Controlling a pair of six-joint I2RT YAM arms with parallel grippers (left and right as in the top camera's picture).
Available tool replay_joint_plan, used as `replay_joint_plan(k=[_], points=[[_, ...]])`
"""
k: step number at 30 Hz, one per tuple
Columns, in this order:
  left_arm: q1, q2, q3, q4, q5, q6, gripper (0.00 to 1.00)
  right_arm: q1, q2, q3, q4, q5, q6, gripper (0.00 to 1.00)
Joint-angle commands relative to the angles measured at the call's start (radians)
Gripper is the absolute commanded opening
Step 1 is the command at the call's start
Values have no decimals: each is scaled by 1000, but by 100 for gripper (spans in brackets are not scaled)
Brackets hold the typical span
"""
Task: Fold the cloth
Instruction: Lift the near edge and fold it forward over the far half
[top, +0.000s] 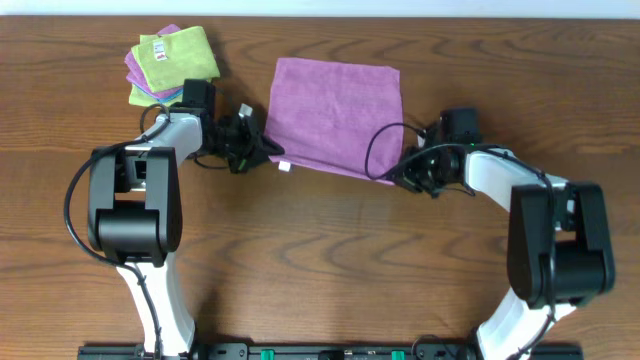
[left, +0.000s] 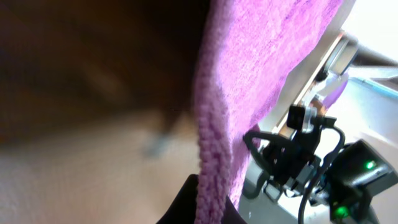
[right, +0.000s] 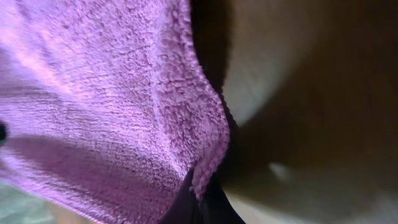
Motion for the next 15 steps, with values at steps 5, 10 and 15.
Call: replay_joint_plan(k=[5, 10, 15], points=[[1, -63, 1, -267, -13, 280, 6, 56, -128, -25, -170, 217, -72, 1], [-6, -185, 0, -416, -143, 367, 6, 82, -202, -28, -258, 254, -117, 1], [-15, -307, 0, -408, -235, 315, 6, 104, -269, -32, -313, 268, -132, 1]])
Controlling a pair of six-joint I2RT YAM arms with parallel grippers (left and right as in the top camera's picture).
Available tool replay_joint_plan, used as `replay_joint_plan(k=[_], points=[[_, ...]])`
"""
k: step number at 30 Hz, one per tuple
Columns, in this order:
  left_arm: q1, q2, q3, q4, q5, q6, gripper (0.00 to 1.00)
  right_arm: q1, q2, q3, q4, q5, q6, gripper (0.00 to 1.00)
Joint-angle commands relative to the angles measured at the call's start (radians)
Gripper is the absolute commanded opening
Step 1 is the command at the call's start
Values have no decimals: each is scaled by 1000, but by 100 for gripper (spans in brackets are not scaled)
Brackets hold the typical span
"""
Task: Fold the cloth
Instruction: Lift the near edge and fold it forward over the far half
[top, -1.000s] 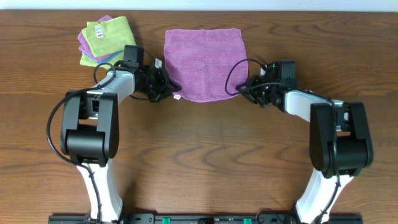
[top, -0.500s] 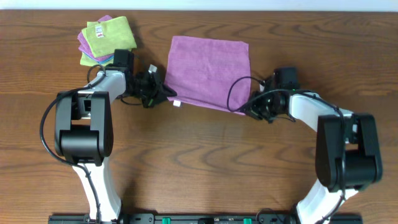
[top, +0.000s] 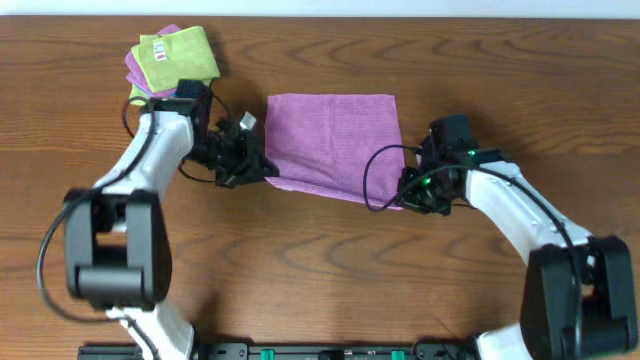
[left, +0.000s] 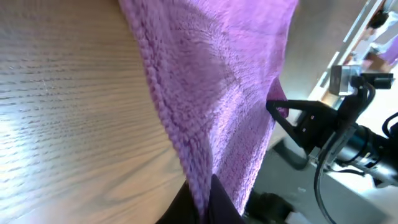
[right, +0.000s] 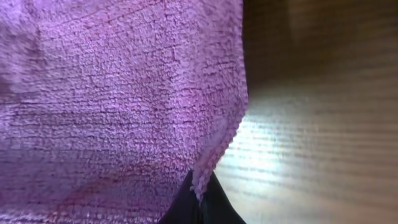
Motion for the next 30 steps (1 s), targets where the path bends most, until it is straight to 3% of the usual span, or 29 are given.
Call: replay_joint_plan(k=[1, 12, 22, 30], points=[[2, -54, 6, 4, -120, -6, 6, 7, -47, -12, -2, 80, -32, 1], [-9, -65, 6, 293, -188, -215, 6, 8, -58, -12, 322, 143, -32, 1], [-59, -9, 5, 500, -312, -282, 6, 11, 48, -12, 602, 175, -51, 1], [-60, 114, 5, 668, -332, -340, 6, 11, 167, -9, 819, 195, -77, 1]])
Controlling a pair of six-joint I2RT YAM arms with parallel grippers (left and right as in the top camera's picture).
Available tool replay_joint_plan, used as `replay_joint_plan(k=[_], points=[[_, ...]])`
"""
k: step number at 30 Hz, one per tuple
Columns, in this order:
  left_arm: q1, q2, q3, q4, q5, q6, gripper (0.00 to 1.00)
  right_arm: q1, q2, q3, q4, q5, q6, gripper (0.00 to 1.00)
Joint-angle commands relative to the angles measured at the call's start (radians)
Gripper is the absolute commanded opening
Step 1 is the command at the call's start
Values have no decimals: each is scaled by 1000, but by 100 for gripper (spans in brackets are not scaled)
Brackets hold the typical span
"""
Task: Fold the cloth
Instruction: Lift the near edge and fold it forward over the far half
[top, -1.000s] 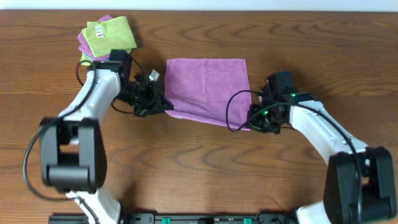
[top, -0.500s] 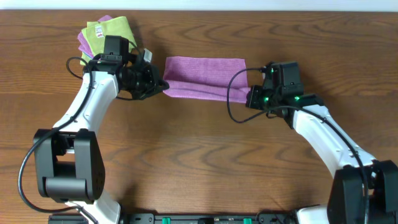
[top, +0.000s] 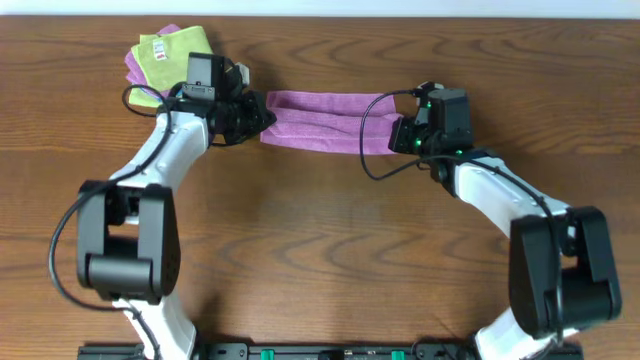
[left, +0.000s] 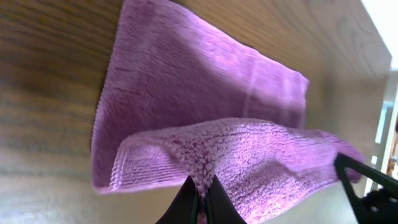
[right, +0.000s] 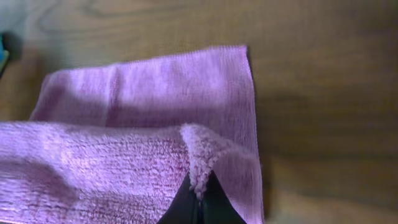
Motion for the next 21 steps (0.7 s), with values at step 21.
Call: replay_joint_plan(k=[21], points=[[1, 106, 5, 267, -137, -102, 6, 6, 216, 153, 103, 86, -124, 1]])
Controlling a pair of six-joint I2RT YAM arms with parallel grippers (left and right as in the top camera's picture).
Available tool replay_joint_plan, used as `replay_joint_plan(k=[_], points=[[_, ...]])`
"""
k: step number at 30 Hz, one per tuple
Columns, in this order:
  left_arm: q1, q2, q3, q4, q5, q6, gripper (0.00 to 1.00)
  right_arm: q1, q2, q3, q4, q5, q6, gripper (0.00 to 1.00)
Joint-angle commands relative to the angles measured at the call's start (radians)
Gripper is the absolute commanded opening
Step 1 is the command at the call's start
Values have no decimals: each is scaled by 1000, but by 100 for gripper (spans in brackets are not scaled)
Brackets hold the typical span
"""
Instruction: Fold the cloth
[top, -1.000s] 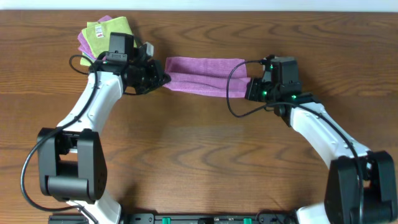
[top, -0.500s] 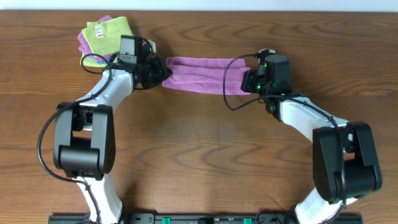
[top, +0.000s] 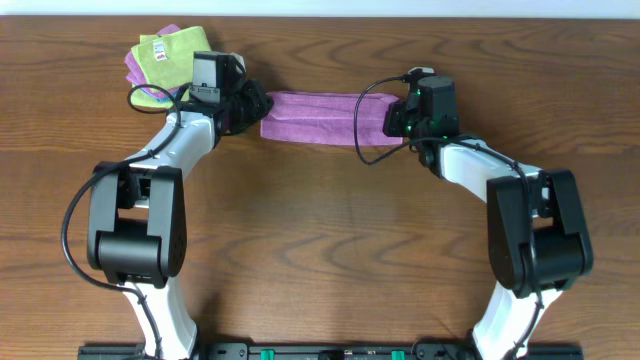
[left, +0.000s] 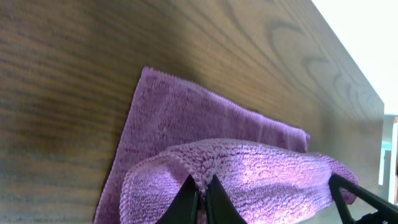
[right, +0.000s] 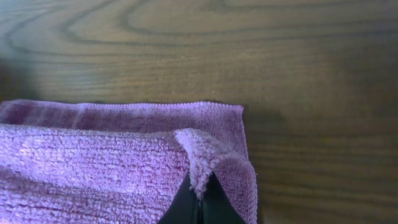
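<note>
The purple cloth (top: 318, 115) lies near the table's far edge as a narrow strip, its upper layer doubled over the lower one. My left gripper (top: 257, 111) is shut on the strip's left corner; the wrist view has the pinched fold of cloth (left: 249, 168) above the fingertips, gripper (left: 203, 198). My right gripper (top: 392, 120) is shut on the right corner, and its wrist view has the raised fold of cloth (right: 124, 155) over the flat layer, gripper (right: 200, 196). In both wrist views a band of the lower layer still shows beyond the held edge.
A stack of folded cloths (top: 170, 62), green on top with purple beneath, sits at the far left corner just behind my left arm. Brown wooden table (top: 320, 250) spreads toward the near side. The table's far edge runs close behind the cloth.
Both grippers have moved a little farther toward the table's far edge with the held corners. The upper layer now covers more of the lower layer, and the strip looks narrower.
Both grippers were shut on the near corners of the cloth, which lay spread as a wide rectangle. Later the corners were held off the table, then over the far half, leaving a doubled strip. Now the held edge sits close to the far edge.
</note>
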Motion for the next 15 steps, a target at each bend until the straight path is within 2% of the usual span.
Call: replay_joint_plan(k=[1, 15], points=[[2, 38, 6, 37, -46, -8, 6, 4, 24, 20, -2, 33, -33, 1], [2, 109, 6, 109, -47, -39, 6, 3, 78, 21, 26, 85, -75, 1]])
